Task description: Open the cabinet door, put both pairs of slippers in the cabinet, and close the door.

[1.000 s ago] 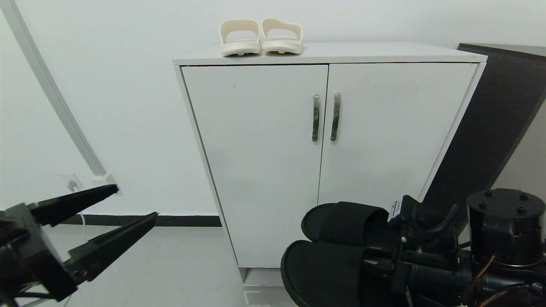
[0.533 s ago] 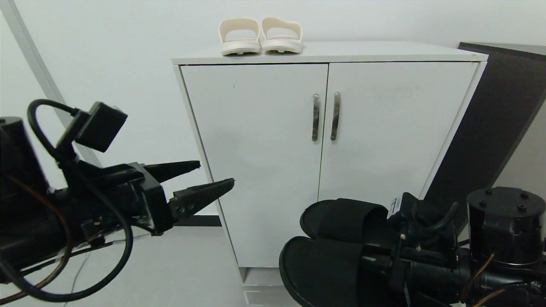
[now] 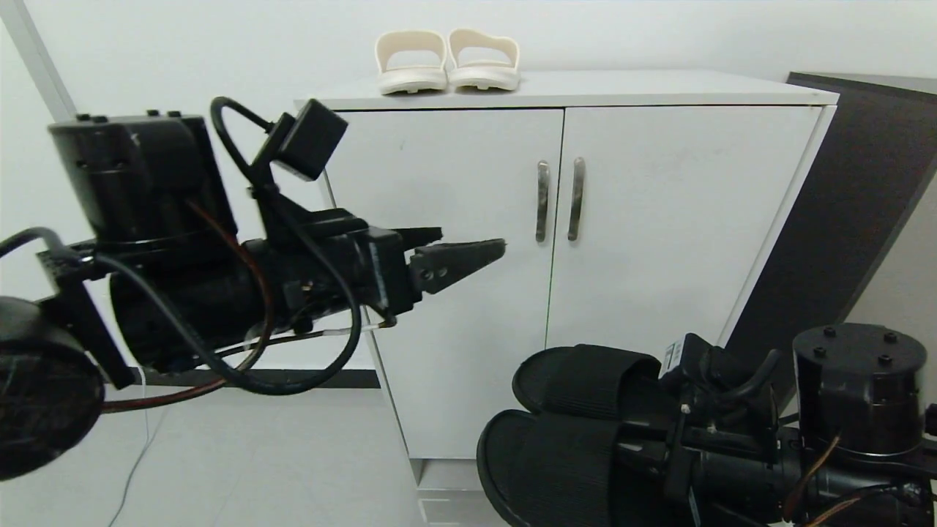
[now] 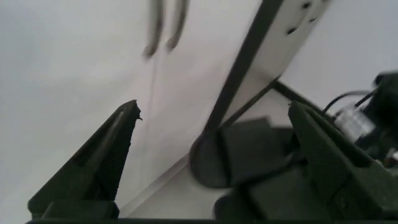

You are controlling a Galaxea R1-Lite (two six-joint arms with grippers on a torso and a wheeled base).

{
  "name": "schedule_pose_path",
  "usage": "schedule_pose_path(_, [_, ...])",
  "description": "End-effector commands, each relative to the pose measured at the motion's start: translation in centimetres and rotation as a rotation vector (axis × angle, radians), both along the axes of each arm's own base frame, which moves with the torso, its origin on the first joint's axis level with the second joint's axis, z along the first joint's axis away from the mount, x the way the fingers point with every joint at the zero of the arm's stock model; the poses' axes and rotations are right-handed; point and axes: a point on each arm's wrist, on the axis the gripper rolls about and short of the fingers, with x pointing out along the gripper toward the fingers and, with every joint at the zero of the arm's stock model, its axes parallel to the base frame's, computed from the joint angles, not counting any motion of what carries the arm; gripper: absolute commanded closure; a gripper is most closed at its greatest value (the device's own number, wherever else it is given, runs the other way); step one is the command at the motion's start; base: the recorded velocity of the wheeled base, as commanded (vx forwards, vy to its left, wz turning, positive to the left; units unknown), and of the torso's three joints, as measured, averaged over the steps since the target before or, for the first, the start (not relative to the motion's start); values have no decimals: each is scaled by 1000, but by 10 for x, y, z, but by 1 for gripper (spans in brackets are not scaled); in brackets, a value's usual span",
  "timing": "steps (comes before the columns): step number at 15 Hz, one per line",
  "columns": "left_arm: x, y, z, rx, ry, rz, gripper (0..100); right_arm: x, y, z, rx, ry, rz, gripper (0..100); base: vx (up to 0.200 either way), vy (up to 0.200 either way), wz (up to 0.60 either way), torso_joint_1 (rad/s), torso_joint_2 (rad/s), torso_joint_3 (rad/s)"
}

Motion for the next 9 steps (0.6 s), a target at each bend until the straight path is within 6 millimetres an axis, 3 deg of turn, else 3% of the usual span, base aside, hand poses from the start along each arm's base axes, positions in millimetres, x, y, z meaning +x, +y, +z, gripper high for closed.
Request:
schedule_pose_path(1, [14,-47,3,-31,39,-109,0,1,3,-2,-4,5,7,100,0,0,0,0,0,0])
schedule_pose_path(5, [47,-77,-1,-30,65,-202,0,-4,4,-2,-8,2,25,100,0,0,0,0,0,0])
schedule_pose_path(9, [68,-94,6,-86,103,-272,0,-4,5,-4,-13,8,25,100,0,0,0,0,0,0])
